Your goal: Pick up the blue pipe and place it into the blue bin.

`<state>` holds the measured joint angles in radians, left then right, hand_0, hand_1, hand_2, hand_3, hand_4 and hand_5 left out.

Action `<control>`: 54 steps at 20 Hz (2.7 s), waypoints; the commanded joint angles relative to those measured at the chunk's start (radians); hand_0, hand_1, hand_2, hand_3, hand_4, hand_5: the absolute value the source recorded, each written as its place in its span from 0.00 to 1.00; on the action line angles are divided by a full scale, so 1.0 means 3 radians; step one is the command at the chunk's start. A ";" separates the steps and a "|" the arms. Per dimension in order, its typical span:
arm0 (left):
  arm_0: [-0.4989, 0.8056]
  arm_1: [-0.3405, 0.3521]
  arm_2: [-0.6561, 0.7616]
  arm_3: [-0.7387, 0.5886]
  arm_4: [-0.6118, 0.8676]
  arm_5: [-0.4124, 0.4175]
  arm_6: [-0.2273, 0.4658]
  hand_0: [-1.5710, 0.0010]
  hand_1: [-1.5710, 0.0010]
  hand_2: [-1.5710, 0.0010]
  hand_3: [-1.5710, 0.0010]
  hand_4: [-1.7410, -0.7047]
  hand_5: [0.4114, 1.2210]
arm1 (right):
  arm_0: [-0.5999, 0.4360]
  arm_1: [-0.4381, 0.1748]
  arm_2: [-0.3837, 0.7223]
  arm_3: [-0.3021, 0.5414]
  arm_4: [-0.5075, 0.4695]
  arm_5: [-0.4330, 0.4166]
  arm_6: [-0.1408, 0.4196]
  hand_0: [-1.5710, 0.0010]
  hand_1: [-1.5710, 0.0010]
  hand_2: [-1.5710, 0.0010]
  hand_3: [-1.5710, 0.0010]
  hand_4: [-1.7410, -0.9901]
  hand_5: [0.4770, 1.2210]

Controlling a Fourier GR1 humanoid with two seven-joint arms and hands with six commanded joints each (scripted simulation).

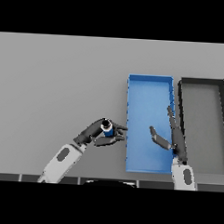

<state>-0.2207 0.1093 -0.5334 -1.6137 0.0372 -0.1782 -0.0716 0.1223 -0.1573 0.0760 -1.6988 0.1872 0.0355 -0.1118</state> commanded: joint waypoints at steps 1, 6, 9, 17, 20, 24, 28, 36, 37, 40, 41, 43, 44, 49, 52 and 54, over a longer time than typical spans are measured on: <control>-0.0015 -0.0021 0.0021 0.0015 -0.0004 0.0001 0.0018 0.00 0.00 0.00 0.00 0.26 1.00 | 0.0028 0.0012 0.0018 -0.0031 0.0022 -0.0014 -0.0020 1.00 1.00 1.00 1.00 0.79 0.22; 0.0045 -0.0075 0.0043 0.0013 -0.0075 -0.0063 0.0003 0.00 0.00 0.00 0.00 0.27 1.00 | 0.0503 0.0208 0.0136 -0.0444 0.0353 -0.0371 -0.0005 1.00 1.00 1.00 1.00 0.77 0.22; 0.0048 -0.0105 0.0073 0.0022 -0.0119 -0.0086 0.0020 0.00 0.00 0.00 0.00 0.26 1.00 | 0.0714 0.0329 0.0205 -0.0615 0.0537 -0.0543 0.0080 1.00 1.00 1.00 1.00 0.74 0.22; 0.0040 -0.0189 0.0147 -0.0003 -0.0165 -0.0227 0.0072 0.00 0.00 0.00 0.00 0.26 1.00 | 0.0320 -0.0091 0.0265 -0.1338 -0.0821 0.0495 0.0696 1.00 0.99 0.92 1.00 0.68 0.15; 0.0053 -0.0226 0.0163 -0.0052 -0.0187 -0.0259 0.0128 0.00 0.00 0.00 0.00 0.26 1.00 | -0.0070 -0.0283 0.0296 -0.1370 -0.1068 0.0693 0.1181 1.00 0.99 0.93 1.00 0.65 0.11; 0.0026 -0.0254 0.0203 -0.0017 -0.0273 -0.0296 0.0150 0.00 0.00 0.00 0.00 0.26 1.00 | -0.0633 -0.0374 0.0529 -0.1351 -0.1078 0.0837 0.1536 1.00 1.00 0.96 1.00 0.60 0.11; 0.0036 -0.0285 0.0246 0.0017 -0.0309 -0.0369 0.0107 0.00 0.00 0.00 0.00 0.26 1.00 | -0.1062 -0.0272 0.0810 -0.1300 -0.1108 0.0924 0.1699 1.00 1.00 0.97 1.00 0.59 0.11; 0.0073 -0.0384 0.0347 0.0079 -0.0306 -0.0556 0.0115 0.00 0.00 0.00 0.00 0.26 1.00 | -0.1797 -0.0137 0.1008 -0.1037 -0.1177 0.1062 0.2070 0.99 0.99 0.95 1.00 0.71 0.08; 0.0087 -0.0379 0.0357 0.0048 -0.0338 -0.0552 0.0126 0.00 0.00 0.00 0.00 0.26 1.00 | -0.1870 -0.0102 0.1019 -0.0958 -0.1185 0.1079 0.2114 0.99 0.98 0.95 1.00 0.73 0.07; 0.0115 -0.0425 0.0359 0.0019 -0.0414 -0.0564 0.0148 0.00 0.00 0.00 0.00 0.26 1.00 | -0.1999 -0.0010 0.1076 -0.0804 -0.1175 0.1143 0.2116 0.98 0.96 0.93 0.99 0.73 0.04; 0.0118 -0.0411 0.0394 0.0041 -0.0431 -0.0577 0.0170 0.00 0.00 0.00 0.00 0.27 1.00 | -0.2043 -0.0018 0.1070 -0.0732 -0.1168 0.1185 0.2116 0.96 0.93 0.89 0.97 0.72 0.03; 0.0096 -0.0449 0.0429 0.0069 -0.0437 -0.0607 0.0161 0.00 0.00 0.00 0.00 0.22 1.00 | -0.2182 0.0023 0.1041 -0.0616 -0.1192 0.1212 0.2137 0.79 0.77 0.76 0.85 0.62 0.01; 0.0136 -0.0431 0.0422 0.0039 -0.0434 -0.0633 0.0261 0.00 0.00 0.00 0.00 0.17 1.00 | -0.2184 0.0051 0.1072 -0.0615 -0.1190 0.1225 0.2094 0.68 0.66 0.66 0.74 0.55 0.02; 0.0185 -0.0487 0.0462 0.0034 -0.0445 -0.0668 0.0275 0.00 0.00 0.00 0.03 0.06 1.00 | -0.2203 0.0200 0.1135 -0.0515 -0.1247 0.1161 0.2057 0.23 0.23 0.22 0.35 0.21 0.23; 0.0184 -0.0570 0.0514 0.0033 -0.0399 -0.0756 0.0293 0.00 0.00 0.00 0.05 0.03 1.00 | -0.2179 0.0177 0.1194 -0.0543 -0.1322 0.1085 0.1889 0.12 0.12 0.11 0.20 0.12 0.61; 0.0144 -0.0599 0.0582 0.0039 -0.0419 -0.0813 0.0366 0.00 0.00 0.00 0.08 0.02 1.00 | -0.2188 0.0091 0.1237 -0.0537 -0.1299 0.1057 0.1739 0.07 0.07 0.07 0.14 0.08 0.75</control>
<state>-0.1772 -0.0701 -0.3587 -1.6013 -0.0912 -0.4242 0.0440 -0.5346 -0.1299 0.4464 -1.8604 -0.2058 0.3524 0.4041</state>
